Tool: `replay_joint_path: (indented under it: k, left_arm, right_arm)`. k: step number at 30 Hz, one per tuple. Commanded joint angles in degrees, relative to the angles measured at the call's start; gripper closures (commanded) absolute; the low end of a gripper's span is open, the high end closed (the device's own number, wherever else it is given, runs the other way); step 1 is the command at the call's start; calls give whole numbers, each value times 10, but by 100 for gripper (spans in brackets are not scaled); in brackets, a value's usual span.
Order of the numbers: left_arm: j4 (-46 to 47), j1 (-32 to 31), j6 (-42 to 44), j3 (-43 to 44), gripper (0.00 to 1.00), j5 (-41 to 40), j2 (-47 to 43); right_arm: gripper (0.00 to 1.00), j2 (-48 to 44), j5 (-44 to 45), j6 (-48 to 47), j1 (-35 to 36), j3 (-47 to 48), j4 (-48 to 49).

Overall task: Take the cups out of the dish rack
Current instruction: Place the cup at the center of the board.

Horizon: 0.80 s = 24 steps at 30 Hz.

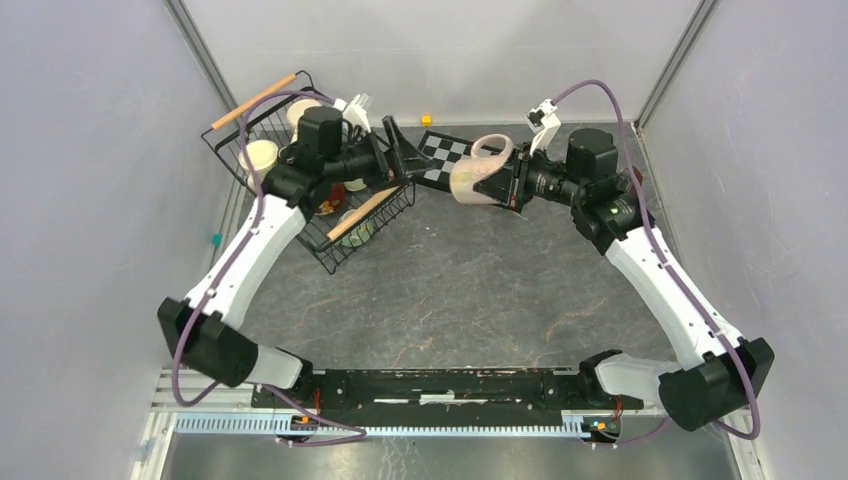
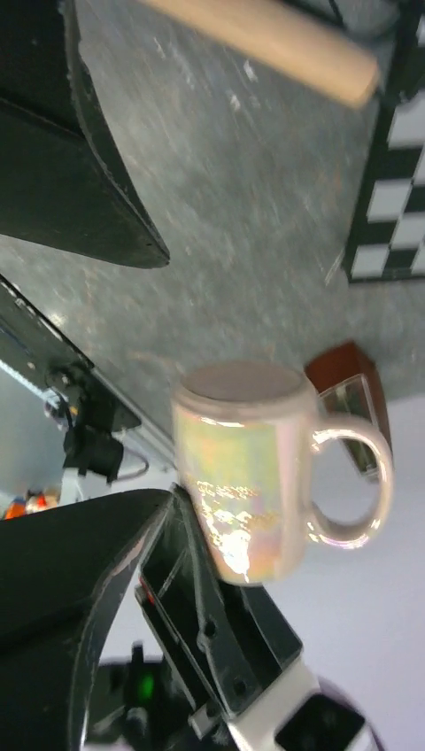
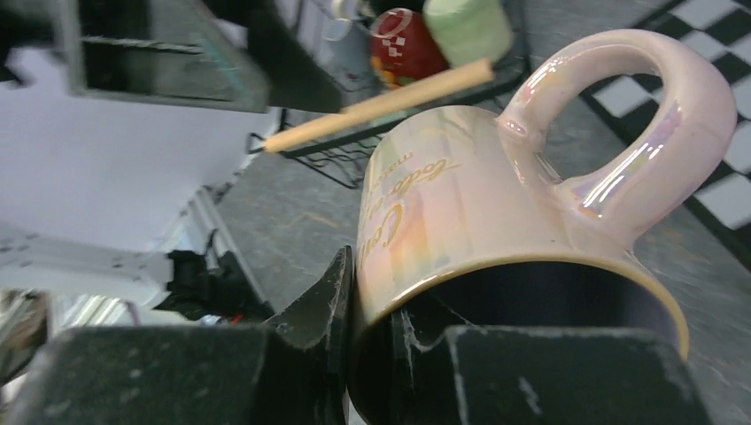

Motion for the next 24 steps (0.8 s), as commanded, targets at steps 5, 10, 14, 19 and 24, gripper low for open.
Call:
replay_joint_path:
  k: [5, 10, 14, 19, 24]
  left_arm:
    - [-214, -6, 133, 16, 0, -183, -114]
    - [-248, -34, 134, 0, 0, -206, -158]
    - [-259, -76, 126, -18, 0, -232, -179]
    - [-273, -95, 125, -37, 0, -256, -195]
    - [-274, -97, 133, -58, 0, -258, -213]
  right_arm:
    - [100, -10, 307, -126, 72, 82, -198]
    - [100, -4, 431, -142, 85, 49, -251]
    - [100, 13, 491, -155, 85, 11, -261]
    - [100, 47, 499, -167, 71, -39, -235]
    - [100, 81, 501, -175, 48, -83, -199]
